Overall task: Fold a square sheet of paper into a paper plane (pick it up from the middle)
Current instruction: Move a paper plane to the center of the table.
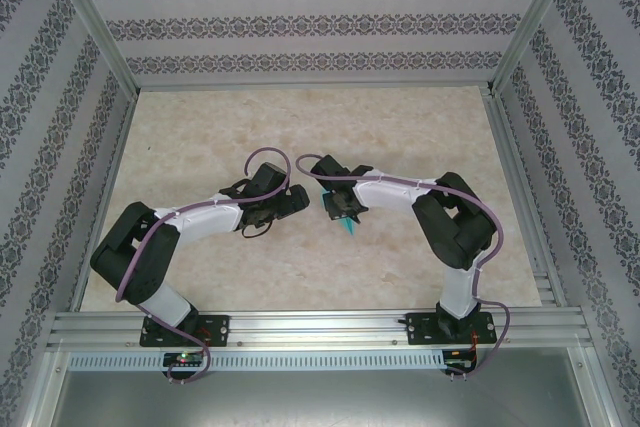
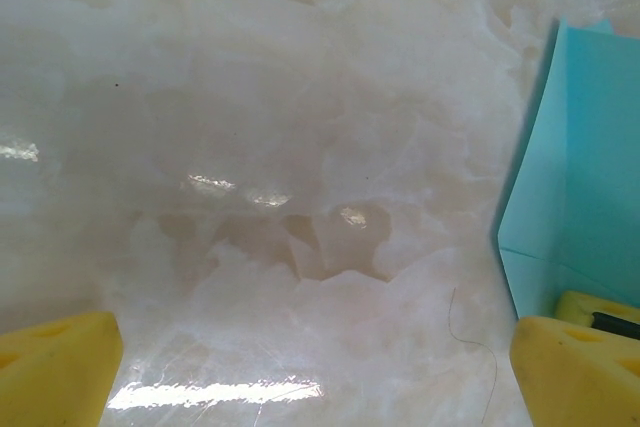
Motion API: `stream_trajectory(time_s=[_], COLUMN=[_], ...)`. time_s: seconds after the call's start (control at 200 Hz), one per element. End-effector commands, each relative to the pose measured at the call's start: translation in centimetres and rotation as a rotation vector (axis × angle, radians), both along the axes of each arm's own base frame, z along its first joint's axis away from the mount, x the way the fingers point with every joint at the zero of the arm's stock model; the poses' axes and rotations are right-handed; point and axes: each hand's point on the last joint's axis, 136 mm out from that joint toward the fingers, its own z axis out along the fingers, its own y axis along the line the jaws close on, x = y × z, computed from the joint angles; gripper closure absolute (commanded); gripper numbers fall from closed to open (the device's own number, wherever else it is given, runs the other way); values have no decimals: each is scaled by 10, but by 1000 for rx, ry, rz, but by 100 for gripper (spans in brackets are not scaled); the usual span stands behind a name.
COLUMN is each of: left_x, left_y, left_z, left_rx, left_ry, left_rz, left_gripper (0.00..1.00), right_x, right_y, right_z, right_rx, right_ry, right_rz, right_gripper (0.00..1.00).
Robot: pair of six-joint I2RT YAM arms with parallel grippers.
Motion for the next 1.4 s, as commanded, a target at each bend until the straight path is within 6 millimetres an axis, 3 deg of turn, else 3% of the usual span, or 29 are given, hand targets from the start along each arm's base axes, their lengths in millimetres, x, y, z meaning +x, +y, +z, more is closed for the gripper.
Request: stream_trajectory(time_s=[0.0, 0.175, 0.42, 0.525, 0.929, 1.259, 1.394], left_x=[0, -1, -3, -5, -14, -13, -13], left_y=[9, 11, 29, 41, 50, 49, 50], left_z=[-5, -4, 8, 14, 20, 21, 23], left_rx=[30, 39, 112, 149, 163, 164, 166], left_ry=[7, 9, -9, -20, -26, -26, -29], left_rz=[12, 13, 46, 70, 70, 66, 67], left_gripper=[0, 0, 0, 0, 0, 0, 0], right_x=[-5, -7, 23, 40, 95, 94, 93], right_y=[-1, -2, 7, 9, 21, 18, 22], right_z=[-20, -26, 35, 44, 27, -11, -6], right_rx=[-10, -9, 82, 128, 118, 76, 88], right_ry=[10, 19, -111, -123, -112, -34, -23], right_rz=[-31, -44, -69, -101, -158, -182, -174], right_gripper=[84, 89, 91, 92, 90, 81, 81])
